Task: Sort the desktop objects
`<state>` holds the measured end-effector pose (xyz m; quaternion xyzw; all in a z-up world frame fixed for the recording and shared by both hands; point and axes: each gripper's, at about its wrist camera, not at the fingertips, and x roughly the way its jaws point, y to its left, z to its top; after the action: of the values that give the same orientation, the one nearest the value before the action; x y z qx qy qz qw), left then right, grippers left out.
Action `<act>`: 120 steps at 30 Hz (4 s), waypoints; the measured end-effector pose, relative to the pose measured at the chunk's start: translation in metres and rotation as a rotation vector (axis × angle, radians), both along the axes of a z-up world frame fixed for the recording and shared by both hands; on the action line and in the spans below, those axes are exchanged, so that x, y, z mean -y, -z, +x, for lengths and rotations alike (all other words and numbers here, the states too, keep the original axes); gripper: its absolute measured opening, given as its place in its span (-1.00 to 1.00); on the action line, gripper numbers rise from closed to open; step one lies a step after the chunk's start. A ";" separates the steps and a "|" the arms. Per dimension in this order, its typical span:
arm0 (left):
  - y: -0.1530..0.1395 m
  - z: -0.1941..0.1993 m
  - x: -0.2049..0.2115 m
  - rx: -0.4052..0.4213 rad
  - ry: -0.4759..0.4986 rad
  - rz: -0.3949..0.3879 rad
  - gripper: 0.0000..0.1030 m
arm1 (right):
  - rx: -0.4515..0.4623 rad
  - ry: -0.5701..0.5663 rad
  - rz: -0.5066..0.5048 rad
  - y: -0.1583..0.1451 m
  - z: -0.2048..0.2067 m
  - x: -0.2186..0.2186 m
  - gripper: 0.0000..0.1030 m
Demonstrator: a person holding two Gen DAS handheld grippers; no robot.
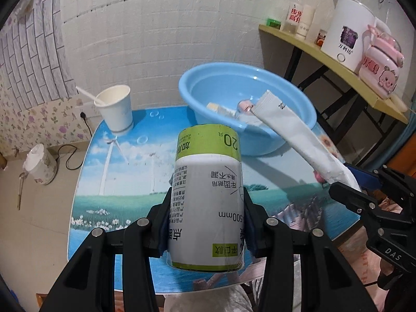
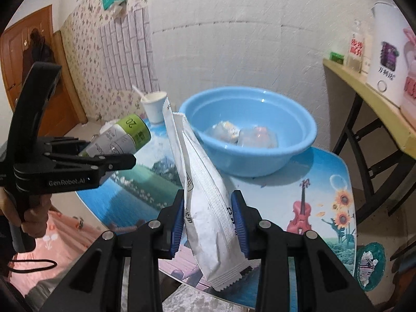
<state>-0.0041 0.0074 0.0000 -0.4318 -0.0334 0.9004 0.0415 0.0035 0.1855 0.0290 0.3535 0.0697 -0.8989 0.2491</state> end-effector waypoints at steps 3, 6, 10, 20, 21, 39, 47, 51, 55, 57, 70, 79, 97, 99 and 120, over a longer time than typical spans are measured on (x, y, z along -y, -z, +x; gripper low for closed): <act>-0.007 0.000 -0.003 -0.009 0.009 0.008 -0.17 | -0.017 0.012 -0.011 -0.011 0.001 -0.004 -0.30; -0.010 -0.002 -0.006 -0.002 0.002 0.004 -0.17 | -0.022 0.031 -0.025 -0.019 0.000 -0.009 -0.30; -0.019 -0.005 -0.009 -0.013 0.016 -0.003 -0.17 | -0.024 0.072 -0.044 -0.025 -0.008 -0.014 -0.30; -0.017 -0.017 -0.012 -0.005 -0.004 -0.002 -0.17 | -0.024 0.117 -0.065 -0.028 -0.016 -0.019 -0.30; -0.014 -0.020 -0.013 0.003 -0.008 0.002 -0.17 | -0.013 0.120 -0.064 -0.025 -0.017 -0.018 -0.30; -0.005 -0.062 -0.036 0.015 0.022 0.025 -0.17 | 0.014 0.209 -0.079 -0.020 -0.052 -0.037 -0.30; -0.010 -0.086 -0.042 -0.014 0.034 -0.014 -0.17 | -0.001 0.228 -0.097 -0.024 -0.084 -0.035 -0.30; -0.010 -0.105 -0.042 -0.006 0.030 -0.010 -0.17 | -0.007 0.227 -0.105 -0.026 -0.097 -0.032 -0.30; -0.008 -0.117 -0.046 -0.007 0.031 -0.016 -0.17 | 0.001 0.230 -0.103 -0.023 -0.111 -0.031 -0.30; -0.005 -0.121 -0.049 -0.005 0.039 -0.028 -0.17 | 0.006 0.232 -0.093 -0.020 -0.117 -0.031 -0.30; 0.011 -0.158 -0.053 0.007 0.023 -0.028 -0.16 | 0.036 0.252 -0.104 0.000 -0.151 -0.033 -0.30; 0.024 -0.173 -0.059 0.032 0.033 -0.030 -0.16 | 0.038 0.253 -0.124 0.005 -0.161 -0.031 -0.30; 0.025 -0.183 -0.064 -0.006 -0.001 -0.045 0.01 | 0.078 0.255 -0.166 0.023 -0.177 -0.020 -0.30; 0.022 -0.179 -0.065 -0.019 0.004 -0.054 0.07 | 0.080 0.256 -0.168 0.024 -0.177 -0.021 -0.30; 0.007 -0.141 -0.052 -0.009 -0.060 -0.069 0.65 | 0.053 0.338 -0.168 0.004 -0.157 -0.036 0.58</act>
<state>-0.1453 0.0596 -0.0066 -0.4278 -0.0149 0.9038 -0.0003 -0.1533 0.2213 0.0250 0.3619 -0.0724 -0.9210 0.1250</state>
